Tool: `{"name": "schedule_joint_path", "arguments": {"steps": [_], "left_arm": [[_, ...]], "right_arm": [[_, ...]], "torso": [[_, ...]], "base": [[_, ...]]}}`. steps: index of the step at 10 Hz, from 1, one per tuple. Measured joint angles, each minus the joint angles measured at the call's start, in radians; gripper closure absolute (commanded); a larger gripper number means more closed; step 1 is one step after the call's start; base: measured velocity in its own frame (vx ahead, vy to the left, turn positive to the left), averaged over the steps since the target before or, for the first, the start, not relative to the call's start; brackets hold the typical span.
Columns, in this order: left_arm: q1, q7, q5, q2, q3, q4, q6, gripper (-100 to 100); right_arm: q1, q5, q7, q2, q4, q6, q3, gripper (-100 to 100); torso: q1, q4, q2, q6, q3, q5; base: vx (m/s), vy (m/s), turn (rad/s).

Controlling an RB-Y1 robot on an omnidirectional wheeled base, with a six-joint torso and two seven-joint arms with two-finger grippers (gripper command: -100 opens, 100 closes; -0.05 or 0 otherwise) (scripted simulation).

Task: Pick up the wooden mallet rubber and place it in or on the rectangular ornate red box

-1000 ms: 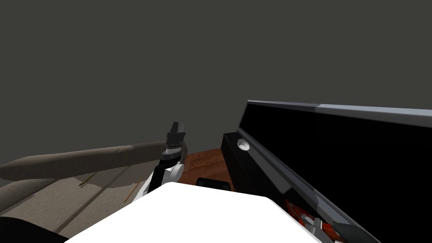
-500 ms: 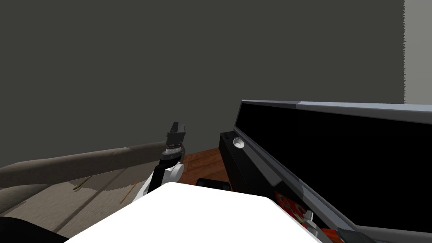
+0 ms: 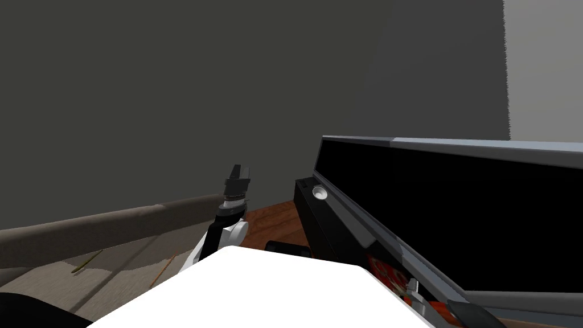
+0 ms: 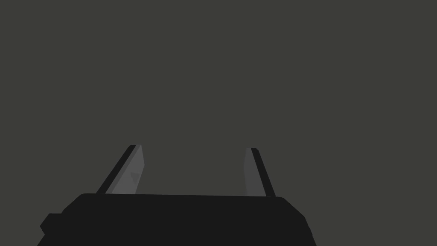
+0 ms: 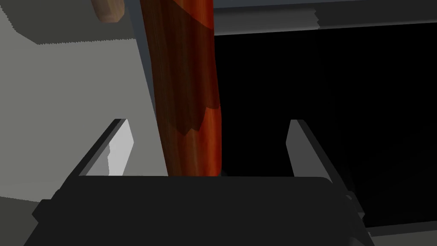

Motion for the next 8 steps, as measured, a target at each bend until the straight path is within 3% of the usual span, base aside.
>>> {"name": "schedule_joint_path", "arguments": {"steps": [1,2,5,7,8], "left_arm": [[0.000,0.000,0.000,0.000,0.000,0.000,0.000,0],[0.000,0.000,0.000,0.000,0.000,0.000,0.000,0],[0.000,0.000,0.000,0.000,0.000,0.000,0.000,0],[0.000,0.000,0.000,0.000,0.000,0.000,0.000,0],[0.000,0.000,0.000,0.000,0.000,0.000,0.000,0]], "right_arm": [[0.023,0.012,-0.013,0.020,-0.065,0.020,0.014,-100],[0.020,0.036,-0.024,0.017,-0.105,0.043,0.041,-100],[-0.008,0.073,-0.085,-0.055,-0.038,0.014,0.089,-100],[-0.004,0.110,-0.126,-0.073,-0.066,0.019,0.132,-100],[-0.011,0.123,-0.146,-0.092,-0.052,0.015,0.149,-100]], "torso": [[0.002,-0.001,-0.002,0.000,-0.001,0.000],[0.003,-0.001,-0.006,-0.001,-0.004,0.000],[0.003,0.000,0.001,-0.001,0.000,0.001],[0.008,0.000,-0.002,-0.001,-0.001,0.002],[0.008,-0.001,-0.002,-0.001,-0.001,0.002]], "base": [[0.198,0.029,-0.445],[0.159,0.014,-0.368],[0.067,0.072,-0.226],[0.113,0.121,-0.378],[0.047,0.052,-0.160]]}}
